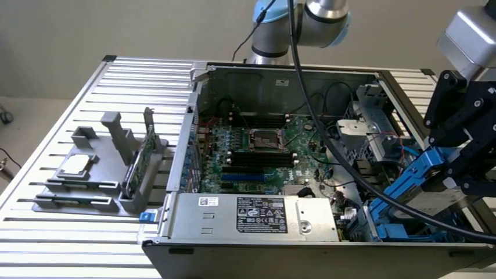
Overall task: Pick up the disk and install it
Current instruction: 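Insert the disk into the insertion slot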
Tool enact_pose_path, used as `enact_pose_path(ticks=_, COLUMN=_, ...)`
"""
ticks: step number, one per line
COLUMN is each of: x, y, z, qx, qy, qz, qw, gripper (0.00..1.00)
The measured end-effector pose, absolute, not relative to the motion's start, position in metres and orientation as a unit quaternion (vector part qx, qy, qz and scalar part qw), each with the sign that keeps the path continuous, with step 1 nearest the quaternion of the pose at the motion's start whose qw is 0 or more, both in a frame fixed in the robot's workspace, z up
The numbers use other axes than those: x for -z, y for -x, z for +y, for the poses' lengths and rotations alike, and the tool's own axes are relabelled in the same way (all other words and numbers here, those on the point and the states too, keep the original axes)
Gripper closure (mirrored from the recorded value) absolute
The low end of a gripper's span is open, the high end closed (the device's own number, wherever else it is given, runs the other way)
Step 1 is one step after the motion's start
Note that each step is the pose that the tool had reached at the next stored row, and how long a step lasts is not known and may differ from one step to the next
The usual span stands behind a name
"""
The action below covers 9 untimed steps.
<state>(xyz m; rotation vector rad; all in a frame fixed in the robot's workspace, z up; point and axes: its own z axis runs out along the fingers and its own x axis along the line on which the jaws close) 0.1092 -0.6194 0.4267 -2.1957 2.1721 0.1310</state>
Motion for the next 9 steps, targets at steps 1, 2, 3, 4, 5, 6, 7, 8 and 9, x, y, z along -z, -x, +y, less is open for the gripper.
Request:
enact_pose_path(ticks=1, x=-0.4267, y=-0.1092, z=-0.6195, qx=-0.043, qy=0.71, qz=0.702, qw=0.025, gripper=0.67)
enact_pose_path(ticks=2, x=-0.4267, y=-0.1092, z=-0.6197, qx=-0.043, qy=0.71, qz=0.702, qw=0.026, gripper=0.67)
enact_pose_path(ticks=3, x=-0.4267, y=-0.1092, z=-0.6198, qx=-0.044, qy=0.71, qz=0.702, qw=0.026, gripper=0.67)
enact_pose_path(ticks=4, x=-0.4268, y=-0.1092, z=-0.62, qx=-0.044, qy=0.71, qz=0.702, qw=0.027, gripper=0.65)
enact_pose_path(ticks=5, x=-0.4268, y=-0.1092, z=-0.6201, qx=-0.044, qy=0.71, qz=0.702, qw=0.027, gripper=0.6)
enact_pose_path(ticks=6, x=-0.4266, y=-0.1093, z=-0.6203, qx=-0.045, qy=0.71, qz=0.702, qw=0.028, gripper=0.6)
enact_pose_path(ticks=7, x=-0.4267, y=-0.1093, z=-0.6204, qx=-0.045, qy=0.71, qz=0.702, qw=0.028, gripper=0.6)
enact_pose_path(ticks=8, x=-0.4267, y=-0.1093, z=-0.6206, qx=-0.046, qy=0.71, qz=0.702, qw=0.028, gripper=0.53)
enact_pose_path(ticks=9, x=-0.4266, y=-0.1093, z=-0.6207, qx=-0.046, qy=0.71, qz=0.702, qw=0.029, gripper=0.53)
